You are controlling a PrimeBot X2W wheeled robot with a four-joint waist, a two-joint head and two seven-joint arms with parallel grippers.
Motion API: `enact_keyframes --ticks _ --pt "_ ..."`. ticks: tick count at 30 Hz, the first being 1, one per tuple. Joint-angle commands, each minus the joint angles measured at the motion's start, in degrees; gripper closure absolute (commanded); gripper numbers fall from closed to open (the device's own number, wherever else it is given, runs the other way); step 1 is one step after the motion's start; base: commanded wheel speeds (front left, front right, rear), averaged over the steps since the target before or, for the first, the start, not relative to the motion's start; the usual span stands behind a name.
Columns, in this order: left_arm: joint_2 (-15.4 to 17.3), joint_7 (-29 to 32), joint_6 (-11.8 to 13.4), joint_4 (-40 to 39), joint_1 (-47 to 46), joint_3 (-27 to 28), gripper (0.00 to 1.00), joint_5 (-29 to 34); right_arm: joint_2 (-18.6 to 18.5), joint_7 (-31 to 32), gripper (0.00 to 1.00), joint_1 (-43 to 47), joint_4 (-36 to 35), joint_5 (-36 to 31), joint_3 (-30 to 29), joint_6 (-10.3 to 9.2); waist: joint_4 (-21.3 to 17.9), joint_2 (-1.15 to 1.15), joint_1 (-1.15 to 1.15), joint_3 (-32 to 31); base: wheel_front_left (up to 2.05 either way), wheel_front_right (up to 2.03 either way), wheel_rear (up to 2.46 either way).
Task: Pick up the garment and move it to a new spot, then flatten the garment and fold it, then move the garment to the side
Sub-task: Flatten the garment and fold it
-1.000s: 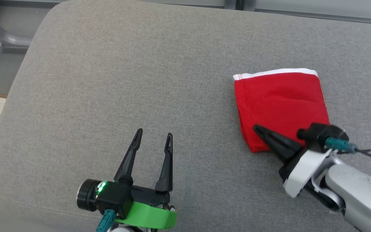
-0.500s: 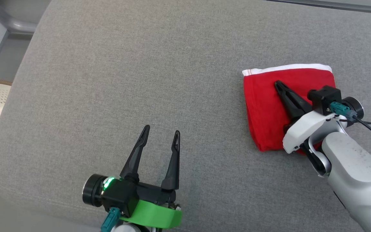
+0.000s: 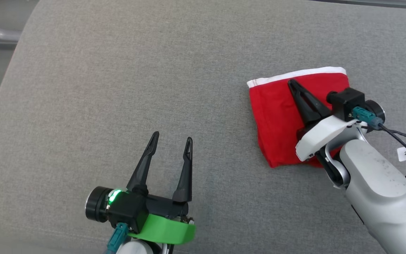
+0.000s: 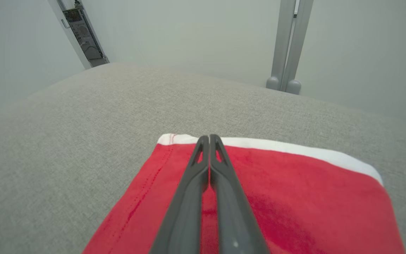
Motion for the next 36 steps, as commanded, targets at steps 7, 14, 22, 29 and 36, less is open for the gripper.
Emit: enact_keyframes --ticks 7,14,22,29,36 --pt "0.1 0.0 0.4 0.1 1.6 4.1 0.0 1.6 0.4 -0.1 0.0 7.8 -10.3 -3.8 -7.5 -0.08 -7.7 0.0 0.0 -4.7 0.0 0.0 0.0" --pt "0.1 0.0 -0.7 -0.3 5.3 9.6 0.0 2.0 3.1 -0.1 0.0 17.5 -17.9 -6.3 -13.1 -0.08 -14.7 0.0 0.0 -10.3 0.0 0.0 0.0" --pt "0.1 0.0 -2.9 -0.7 9.2 14.6 0.0 3.2 5.4 -0.1 0.0 26.6 -21.6 -7.6 -15.7 -0.08 -17.6 0.0 0.0 -14.6 0.0 0.0 0.0" --pt "0.1 0.0 -1.8 -2.3 14.7 17.1 0.0 3.5 6.5 -0.1 0.0 32.5 -24.9 -8.9 -16.7 -0.08 -18.2 0.0 0.0 -17.4 0.0 0.0 0.0" --pt "0.1 0.0 -2.4 0.1 18.2 19.8 0.0 3.1 7.9 -0.1 0.0 36.6 -26.6 -10.5 -18.6 -0.08 -17.5 0.0 0.0 -19.4 0.0 0.0 0.0"
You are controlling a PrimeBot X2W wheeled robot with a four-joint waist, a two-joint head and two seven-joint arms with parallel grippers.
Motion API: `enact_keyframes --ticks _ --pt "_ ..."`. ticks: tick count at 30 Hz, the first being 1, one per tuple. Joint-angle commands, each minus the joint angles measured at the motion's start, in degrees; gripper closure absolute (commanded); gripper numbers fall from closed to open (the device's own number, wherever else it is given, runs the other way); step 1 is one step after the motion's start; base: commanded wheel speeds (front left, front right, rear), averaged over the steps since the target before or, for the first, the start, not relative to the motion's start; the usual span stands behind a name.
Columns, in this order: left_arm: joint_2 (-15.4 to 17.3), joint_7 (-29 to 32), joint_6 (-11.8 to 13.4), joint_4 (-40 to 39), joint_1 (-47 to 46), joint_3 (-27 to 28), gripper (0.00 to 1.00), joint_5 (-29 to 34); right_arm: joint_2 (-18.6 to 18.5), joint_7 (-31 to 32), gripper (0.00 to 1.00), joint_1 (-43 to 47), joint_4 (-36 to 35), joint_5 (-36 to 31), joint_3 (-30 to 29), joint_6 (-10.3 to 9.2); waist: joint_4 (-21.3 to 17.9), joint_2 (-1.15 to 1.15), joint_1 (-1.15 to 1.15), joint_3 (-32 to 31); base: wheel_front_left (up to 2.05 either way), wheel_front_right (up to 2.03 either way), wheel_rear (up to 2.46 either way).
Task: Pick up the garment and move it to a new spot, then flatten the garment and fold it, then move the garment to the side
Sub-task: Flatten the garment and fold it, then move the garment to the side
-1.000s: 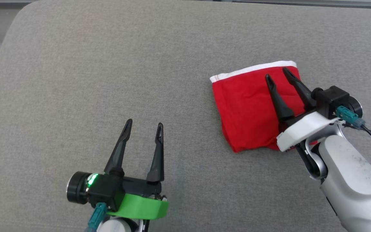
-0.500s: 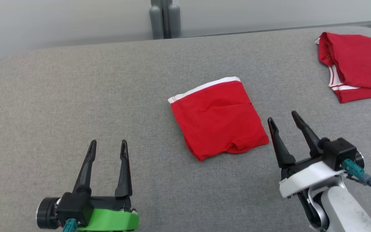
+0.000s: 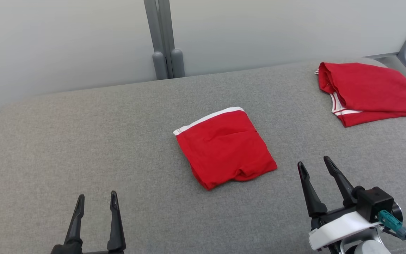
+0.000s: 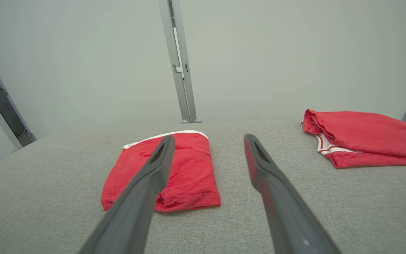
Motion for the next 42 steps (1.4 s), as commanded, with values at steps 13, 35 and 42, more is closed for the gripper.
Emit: enact_keyframes --ticks 13,35,42 --pt "0.1 0.0 -1.9 1.1 2.6 0.3 0.0 1.5 1.1 -0.1 0.0 2.5 1.8 -1.3 0.1 -0.08 1.9 0.0 0.0 -1.5 0.0 0.0 0.0" --pt "0.1 0.0 -0.1 1.6 1.3 -0.5 0.0 2.2 1.3 -0.1 0.0 2.1 2.5 -1.0 0.6 -0.08 3.8 0.0 0.0 -1.0 0.0 0.0 0.0" --pt "0.1 0.0 0.0 1.6 1.2 -0.3 0.0 2.0 1.6 -0.1 0.0 1.9 2.5 -1.0 0.6 -0.08 3.5 0.0 0.0 -0.8 0.0 0.0 0.0"
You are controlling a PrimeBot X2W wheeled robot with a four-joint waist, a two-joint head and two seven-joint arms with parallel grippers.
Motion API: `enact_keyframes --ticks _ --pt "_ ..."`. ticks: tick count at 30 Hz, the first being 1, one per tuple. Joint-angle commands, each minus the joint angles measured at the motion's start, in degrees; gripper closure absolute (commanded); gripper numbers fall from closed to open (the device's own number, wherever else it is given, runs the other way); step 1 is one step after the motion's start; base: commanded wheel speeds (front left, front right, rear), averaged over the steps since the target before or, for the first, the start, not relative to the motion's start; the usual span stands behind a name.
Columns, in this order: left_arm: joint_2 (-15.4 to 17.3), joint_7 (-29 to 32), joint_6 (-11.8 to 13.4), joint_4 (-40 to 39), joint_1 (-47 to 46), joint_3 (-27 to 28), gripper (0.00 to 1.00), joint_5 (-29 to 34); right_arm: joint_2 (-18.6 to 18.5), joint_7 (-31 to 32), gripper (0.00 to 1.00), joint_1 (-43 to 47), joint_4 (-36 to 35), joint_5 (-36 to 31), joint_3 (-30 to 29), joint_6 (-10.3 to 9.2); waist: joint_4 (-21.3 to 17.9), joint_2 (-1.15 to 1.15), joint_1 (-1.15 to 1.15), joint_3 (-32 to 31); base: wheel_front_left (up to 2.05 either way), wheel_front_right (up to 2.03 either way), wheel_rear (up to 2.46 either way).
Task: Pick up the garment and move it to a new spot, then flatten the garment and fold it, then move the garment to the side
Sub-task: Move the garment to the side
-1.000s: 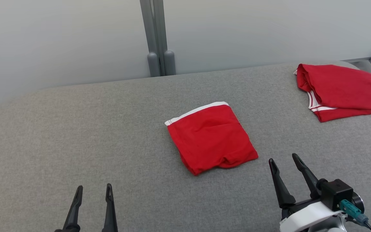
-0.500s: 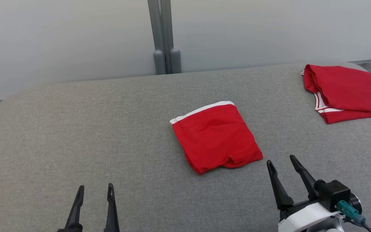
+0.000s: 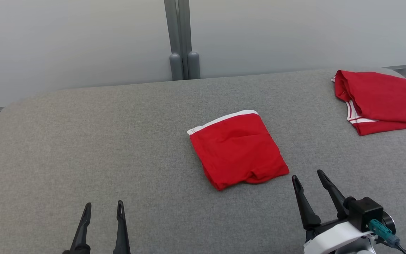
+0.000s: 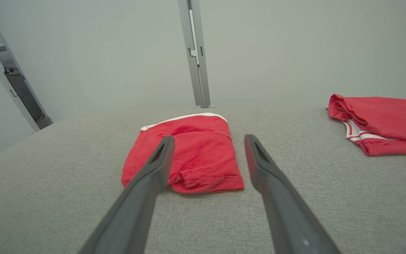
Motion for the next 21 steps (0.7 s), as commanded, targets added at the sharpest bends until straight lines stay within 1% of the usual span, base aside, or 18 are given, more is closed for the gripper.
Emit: enact_keyframes --ticks 1,10,21 --pt "0.1 0.0 0.3 0.0 -0.8 0.2 0.0 -0.1 0.2 -0.1 0.0 0.0 0.1 -0.1 0.0 -0.08 -0.1 0.0 0.0 0.1 0.0 0.0 0.0" --pt "0.1 0.0 0.4 0.2 -1.0 0.0 0.0 -0.1 0.3 -0.1 0.0 -0.1 0.0 -0.3 -0.3 -0.08 -0.5 0.0 0.0 0.3 0.0 0.0 0.0" --pt "0.1 0.0 0.2 0.0 -1.3 -0.2 0.0 0.3 -0.2 -0.1 0.0 -0.3 0.1 0.0 0.2 -0.08 -0.1 0.0 0.0 1.1 0.0 0.0 0.0"
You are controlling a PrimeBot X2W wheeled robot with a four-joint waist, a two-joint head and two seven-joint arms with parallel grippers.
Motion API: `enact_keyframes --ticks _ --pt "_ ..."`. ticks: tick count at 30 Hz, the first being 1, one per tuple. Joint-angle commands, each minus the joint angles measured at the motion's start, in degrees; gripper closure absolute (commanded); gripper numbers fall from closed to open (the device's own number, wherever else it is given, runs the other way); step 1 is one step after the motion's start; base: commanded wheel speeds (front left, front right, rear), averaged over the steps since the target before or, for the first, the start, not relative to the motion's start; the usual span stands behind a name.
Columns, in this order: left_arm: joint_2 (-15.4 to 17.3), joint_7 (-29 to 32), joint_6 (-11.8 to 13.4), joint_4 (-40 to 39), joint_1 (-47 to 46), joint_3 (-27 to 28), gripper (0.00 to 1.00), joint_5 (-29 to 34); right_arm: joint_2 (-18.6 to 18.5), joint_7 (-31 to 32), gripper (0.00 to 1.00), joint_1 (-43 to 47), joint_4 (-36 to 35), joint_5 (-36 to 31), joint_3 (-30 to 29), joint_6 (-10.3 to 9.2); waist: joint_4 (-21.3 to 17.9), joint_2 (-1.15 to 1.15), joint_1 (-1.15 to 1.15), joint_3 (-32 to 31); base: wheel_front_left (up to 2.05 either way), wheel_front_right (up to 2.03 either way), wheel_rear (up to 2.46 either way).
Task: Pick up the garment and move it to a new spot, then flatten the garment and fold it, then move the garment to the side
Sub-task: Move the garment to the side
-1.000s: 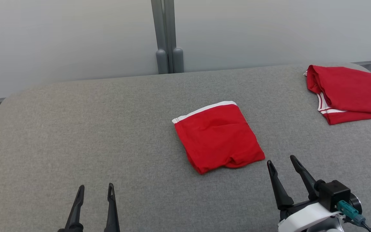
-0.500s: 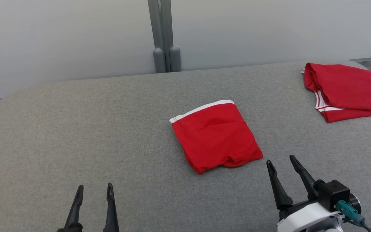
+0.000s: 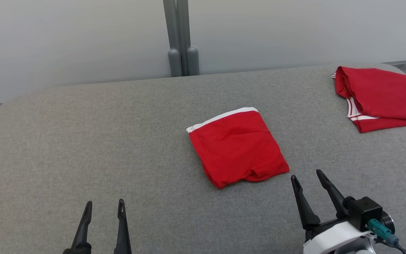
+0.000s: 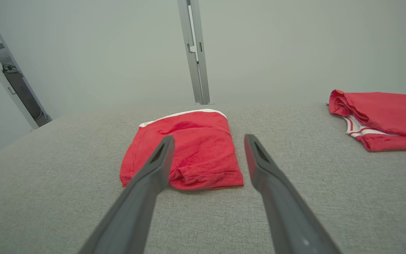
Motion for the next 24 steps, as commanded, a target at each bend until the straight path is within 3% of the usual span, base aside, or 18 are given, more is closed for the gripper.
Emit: enact_keyframes --ticks 1,10,18,24 --pt "0.1 0.0 0.0 -0.2 -1.0 0.0 0.0 0.2 -0.2 -0.1 0.0 -0.4 0.1 0.2 0.2 -0.08 0.2 0.0 0.0 0.3 0.0 0.0 0.0" --pt "0.1 0.0 -0.5 -0.9 -3.1 -1.2 0.0 1.4 -3.1 -0.1 0.0 -6.5 1.3 7.9 4.0 -0.08 0.8 0.0 0.0 4.0 0.0 0.0 0.0" --pt "0.1 0.0 0.0 -2.4 -8.4 -4.6 0.0 2.8 -14.4 0.0 0.0 -19.1 8.0 25.5 15.1 -0.08 3.2 0.0 0.0 11.3 0.0 0.0 0.0" --pt "0.1 0.0 0.5 -2.6 -11.2 -6.5 0.0 2.6 -23.2 7.6 0.0 -27.4 9.5 44.4 22.7 -0.05 5.4 0.0 0.0 15.5 0.0 0.0 0.0"
